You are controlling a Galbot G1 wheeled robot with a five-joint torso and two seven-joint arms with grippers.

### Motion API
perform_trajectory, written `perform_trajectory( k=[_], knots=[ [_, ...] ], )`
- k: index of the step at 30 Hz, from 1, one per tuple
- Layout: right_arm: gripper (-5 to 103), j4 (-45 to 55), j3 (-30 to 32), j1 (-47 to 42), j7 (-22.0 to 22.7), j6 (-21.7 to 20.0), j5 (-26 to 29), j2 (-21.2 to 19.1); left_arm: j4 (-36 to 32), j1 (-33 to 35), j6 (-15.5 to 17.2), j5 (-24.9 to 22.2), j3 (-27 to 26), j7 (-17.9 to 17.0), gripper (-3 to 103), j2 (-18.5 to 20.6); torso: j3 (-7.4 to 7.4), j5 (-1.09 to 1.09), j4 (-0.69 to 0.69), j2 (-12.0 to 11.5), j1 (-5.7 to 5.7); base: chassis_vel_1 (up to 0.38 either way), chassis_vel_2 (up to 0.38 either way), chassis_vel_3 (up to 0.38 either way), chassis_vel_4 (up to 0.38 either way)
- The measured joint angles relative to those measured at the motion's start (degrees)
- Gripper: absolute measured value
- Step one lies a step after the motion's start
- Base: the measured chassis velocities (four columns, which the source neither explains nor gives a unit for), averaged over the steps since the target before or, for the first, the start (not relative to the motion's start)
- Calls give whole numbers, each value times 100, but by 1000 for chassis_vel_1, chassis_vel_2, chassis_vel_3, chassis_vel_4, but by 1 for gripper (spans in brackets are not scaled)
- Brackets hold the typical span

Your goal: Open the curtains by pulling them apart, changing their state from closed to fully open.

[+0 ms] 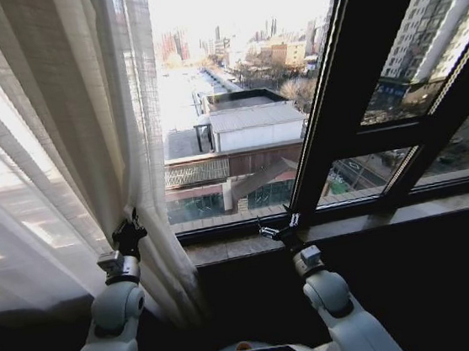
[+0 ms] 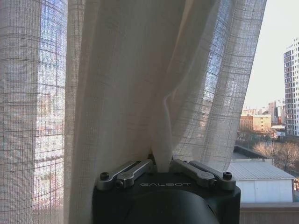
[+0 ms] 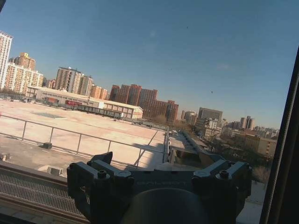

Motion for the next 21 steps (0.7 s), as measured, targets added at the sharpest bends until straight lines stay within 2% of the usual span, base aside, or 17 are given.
perform_trajectory(
  k=[11,21],
  knots=[
    [100,-19,-10,22,81,25,17,-4,-83,43,0,1,-22,-19,0,3,0,0,0,0,0,86,81,-98,-80],
    [100,-20,-49,19,108,35,29,22,-120,97,0,-3,-70,-41,0,-40,0,2,-1,0,0,9,7,-11,-8]
  ],
)
